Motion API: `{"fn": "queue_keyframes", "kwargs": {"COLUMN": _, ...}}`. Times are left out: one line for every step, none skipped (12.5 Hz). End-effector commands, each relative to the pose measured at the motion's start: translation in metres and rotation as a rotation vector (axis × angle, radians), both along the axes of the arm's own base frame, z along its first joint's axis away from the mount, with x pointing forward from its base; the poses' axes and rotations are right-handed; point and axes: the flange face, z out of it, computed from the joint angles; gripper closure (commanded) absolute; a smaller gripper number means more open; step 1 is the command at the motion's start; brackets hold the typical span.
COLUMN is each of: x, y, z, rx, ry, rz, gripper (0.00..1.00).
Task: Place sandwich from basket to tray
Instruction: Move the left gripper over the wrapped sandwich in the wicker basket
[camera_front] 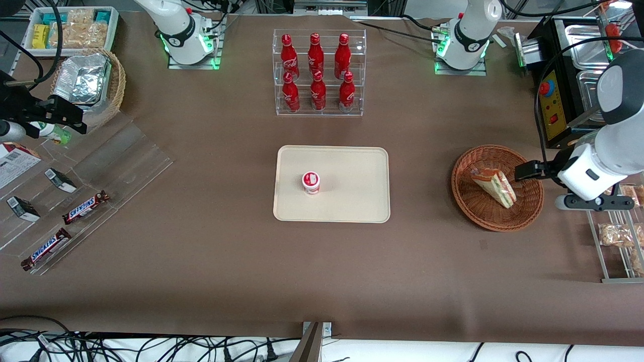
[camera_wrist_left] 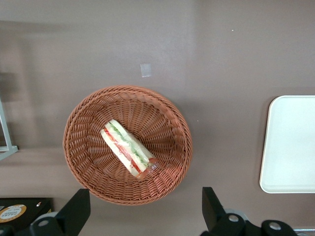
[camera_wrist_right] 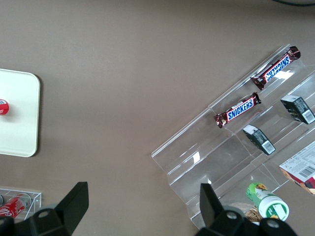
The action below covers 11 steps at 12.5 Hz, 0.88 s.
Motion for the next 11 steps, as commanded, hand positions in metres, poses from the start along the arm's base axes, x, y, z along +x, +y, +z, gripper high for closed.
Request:
{"fn": "queue_keyframes", "kwargs": {"x": 0.004, "y": 0.009, "z": 0.011, "rx": -0.014, "ry": -0.006, "rz": 0.024, "gripper": 0.00}}
{"fn": "queue_keyframes", "kwargs": {"x": 0.004, "y": 0.009, "z": 0.011, "rx": -0.015, "ry": -0.006, "rz": 0.030, "gripper": 0.00}}
{"fn": "queue_keyframes", "kwargs": {"x": 0.004, "y": 0.007, "z": 0.011, "rx": -0.019, "ry": -0.003, "rz": 0.032, "gripper": 0.00}}
{"fn": "queue_keyframes", "kwargs": {"x": 0.004, "y": 0.008, "z": 0.011, "rx": -0.017, "ry": -0.003, "rz": 0.038, "gripper": 0.00}}
{"fn": "queue_keyframes", "kwargs": {"x": 0.004, "y": 0.001, "z": 0.009, "rx": -0.014, "ry": -0.001, "rz": 0.041, "gripper": 0.00}}
{"fn": "queue_keyframes", "kwargs": {"x": 0.004, "y": 0.002, "z": 0.009, "rx": -0.004, "ry": 0.000, "rz": 0.098, "gripper": 0.00}}
{"fn": "queue_keyframes", "kwargs": {"x": 0.004, "y": 0.007, "z": 0.008, "rx": 0.001, "ry": 0.004, "rz": 0.162, "gripper": 0.00}}
{"fn": "queue_keyframes", "kwargs": {"x": 0.002, "y": 0.010, "z": 0.001, "rx": 0.007, "ry": 0.026, "rz": 0.198, "gripper": 0.00}}
{"fn": "queue_keyframes", "kwargs": {"x": -0.003, "y": 0.015, "z": -0.005, "rx": 0.019, "ry": 0.069, "rz": 0.253, "gripper": 0.00}}
{"fn": "queue_keyframes", "kwargs": {"x": -0.008, "y": 0.020, "z": -0.013, "rx": 0.033, "ry": 0.107, "rz": 0.319, "gripper": 0.00}}
{"fn": "queue_keyframes", "kwargs": {"x": -0.011, "y": 0.022, "z": -0.021, "rx": 0.046, "ry": 0.123, "rz": 0.382, "gripper": 0.00}}
